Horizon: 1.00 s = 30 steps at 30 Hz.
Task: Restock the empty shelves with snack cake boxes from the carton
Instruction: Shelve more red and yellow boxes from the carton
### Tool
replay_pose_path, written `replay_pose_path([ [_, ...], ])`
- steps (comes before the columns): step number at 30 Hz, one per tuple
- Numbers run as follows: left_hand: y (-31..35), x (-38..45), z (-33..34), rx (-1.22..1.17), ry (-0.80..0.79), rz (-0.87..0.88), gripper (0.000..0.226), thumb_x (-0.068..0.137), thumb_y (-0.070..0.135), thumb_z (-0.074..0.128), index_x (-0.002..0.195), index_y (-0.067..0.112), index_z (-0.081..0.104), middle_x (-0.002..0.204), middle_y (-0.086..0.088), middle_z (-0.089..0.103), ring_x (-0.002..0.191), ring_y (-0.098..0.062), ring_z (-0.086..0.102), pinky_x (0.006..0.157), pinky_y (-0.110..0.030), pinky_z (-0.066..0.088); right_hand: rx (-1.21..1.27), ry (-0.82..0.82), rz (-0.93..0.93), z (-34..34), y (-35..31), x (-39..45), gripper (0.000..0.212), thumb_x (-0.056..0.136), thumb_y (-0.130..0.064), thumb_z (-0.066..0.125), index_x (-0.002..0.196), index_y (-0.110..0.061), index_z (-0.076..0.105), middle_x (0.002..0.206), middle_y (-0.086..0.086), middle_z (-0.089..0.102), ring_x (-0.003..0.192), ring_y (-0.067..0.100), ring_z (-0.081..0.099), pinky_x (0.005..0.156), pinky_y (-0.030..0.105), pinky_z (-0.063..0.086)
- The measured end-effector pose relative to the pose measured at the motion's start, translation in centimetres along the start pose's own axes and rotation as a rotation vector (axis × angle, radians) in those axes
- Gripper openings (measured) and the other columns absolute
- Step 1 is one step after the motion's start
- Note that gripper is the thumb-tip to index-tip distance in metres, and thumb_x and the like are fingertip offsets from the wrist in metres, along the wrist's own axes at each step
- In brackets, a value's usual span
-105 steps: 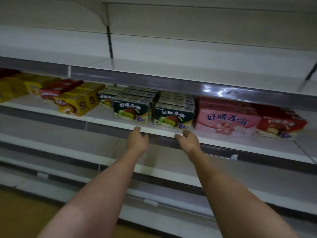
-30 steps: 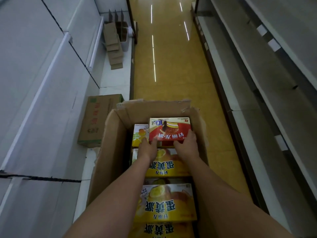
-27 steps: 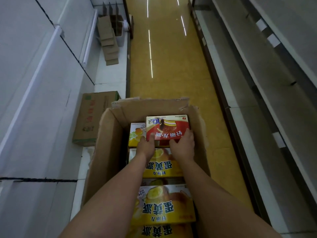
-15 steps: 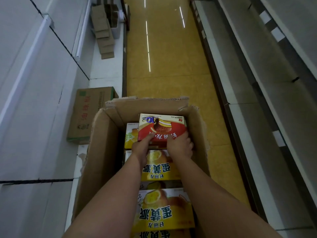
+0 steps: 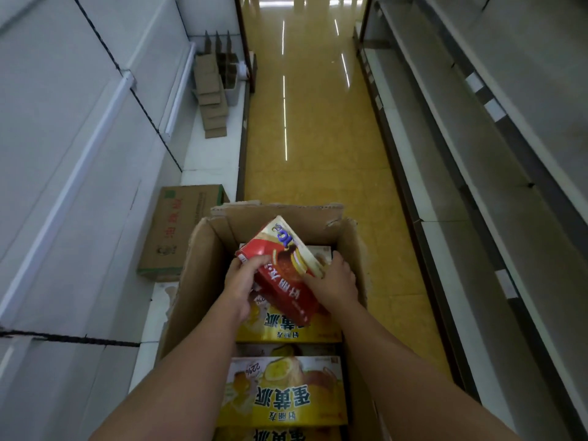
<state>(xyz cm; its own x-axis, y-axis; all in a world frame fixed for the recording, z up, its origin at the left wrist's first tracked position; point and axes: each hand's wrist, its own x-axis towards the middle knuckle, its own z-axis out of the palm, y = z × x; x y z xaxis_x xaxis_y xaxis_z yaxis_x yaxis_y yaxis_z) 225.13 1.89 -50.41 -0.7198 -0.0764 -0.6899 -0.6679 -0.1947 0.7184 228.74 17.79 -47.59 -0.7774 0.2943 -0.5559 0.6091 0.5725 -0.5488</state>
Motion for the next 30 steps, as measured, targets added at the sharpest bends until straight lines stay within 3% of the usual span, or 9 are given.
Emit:
replay_pose_path([
  [2,1.4,-1.8,-0.7,0.099,-0.076,0.022,0.015,0.083,0.02,0.064,0.095,0.025,0.058,0.077,0.001,0.059,0.065,-0.014,0.049,0.059,-0.027,0.039,0.057,-0.046,-0.053,-0.5,-0.7,-0.7,0.107,0.055,-0.081,0.058,0.142,-0.024,0.033,0.145,0.001,0.043,0.132,0.026,0.042,0.106,0.049,0.036],
  [4,2.7,-3.5,-0.8,0.204,-0.183,0.008,0.024,0.083,0.022,0.063,0.107,0.02,0.058,0.084,-0.002,0.065,0.072,-0.016,0.056,0.062,-0.028,0.041,0.221,-0.115,-0.061,-0.4,-0.6,-0.2,0.108,0.037,-0.092,0.058,0.127,-0.033,0.05,0.128,-0.006,0.06,0.118,0.022,0.057,0.101,0.05,0.042],
  [8,4.4,-6.8,-0.1,0.298,-0.259,0.028,0.07,0.068,0.041,0.076,0.126,0.013,0.051,0.111,-0.009,0.068,0.097,-0.022,0.065,0.069,-0.031,0.049,0.521,-0.233,-0.038,-4.0,-2.2,-4.6,0.054,0.073,-0.051,0.075,0.115,-0.019,0.063,0.103,0.002,0.072,0.09,0.02,0.069,0.076,0.034,0.056],
  [11,4.7,-9.9,0.8,0.218,-0.279,0.089,0.089,0.056,0.059,0.08,0.125,0.009,0.055,0.109,-0.011,0.07,0.098,-0.026,0.068,0.076,-0.036,0.053,0.633,-0.22,-0.039,-5.5,-1.7,-6.5,0.049,0.077,-0.043,0.075,0.112,-0.014,0.059,0.104,0.007,0.07,0.09,0.025,0.069,0.077,0.036,0.055],
  [15,4.3,-14.2,2.1,0.141,-0.339,0.089,0.064,0.078,0.071,0.05,0.114,0.019,0.062,0.109,-0.01,0.07,0.099,-0.026,0.068,0.082,-0.038,0.054,0.832,-0.179,-0.004,-6.6,-0.2,-9.1,0.041,0.076,-0.041,0.075,0.104,-0.015,0.06,0.096,0.013,0.072,0.084,0.03,0.07,0.084,0.048,0.056],
  [18,3.9,-15.5,2.4,0.251,-0.337,0.154,0.08,0.071,0.079,0.054,0.128,0.023,0.052,0.113,-0.008,0.069,0.101,-0.028,0.068,0.093,-0.05,0.051,0.859,-0.248,0.006,-7.6,1.2,-11.2,0.04,0.081,-0.041,0.069,0.104,-0.008,0.065,0.095,0.016,0.072,0.078,0.03,0.07,0.081,0.045,0.057],
  [23,4.8,-18.7,3.4,0.316,-0.235,0.313,0.042,0.096,0.045,0.046,0.121,0.012,0.052,0.103,-0.013,0.069,0.092,-0.03,0.068,0.083,-0.042,0.055,1.052,-0.281,-0.006,-9.8,3.6,-14.6,0.045,0.075,-0.036,0.069,0.107,-0.003,0.063,0.09,0.018,0.072,0.07,0.029,0.07,0.066,0.038,0.057],
  [26,5.6,-19.9,4.1,0.305,-0.211,0.373,0.04,0.098,0.043,0.044,0.119,0.009,0.052,0.104,-0.017,0.067,0.091,-0.034,0.066,0.086,-0.047,0.054,1.139,-0.283,-0.041,-11.9,5.4,-17.0,0.043,0.078,-0.038,0.066,0.103,-0.004,0.062,0.084,0.016,0.071,0.064,0.028,0.07,0.059,0.035,0.058],
  [30,5.5,-21.4,5.5,0.325,-0.261,0.386,0.038,0.098,0.043,0.043,0.12,0.012,0.048,0.106,-0.019,0.065,0.084,-0.032,0.066,0.077,-0.041,0.056,1.241,-0.245,-0.056,-13.5,6.3,-20.5,0.033,0.088,-0.037,0.059,0.095,-0.005,0.062,0.077,0.013,0.071,0.059,0.025,0.069,0.055,0.033,0.058],
])
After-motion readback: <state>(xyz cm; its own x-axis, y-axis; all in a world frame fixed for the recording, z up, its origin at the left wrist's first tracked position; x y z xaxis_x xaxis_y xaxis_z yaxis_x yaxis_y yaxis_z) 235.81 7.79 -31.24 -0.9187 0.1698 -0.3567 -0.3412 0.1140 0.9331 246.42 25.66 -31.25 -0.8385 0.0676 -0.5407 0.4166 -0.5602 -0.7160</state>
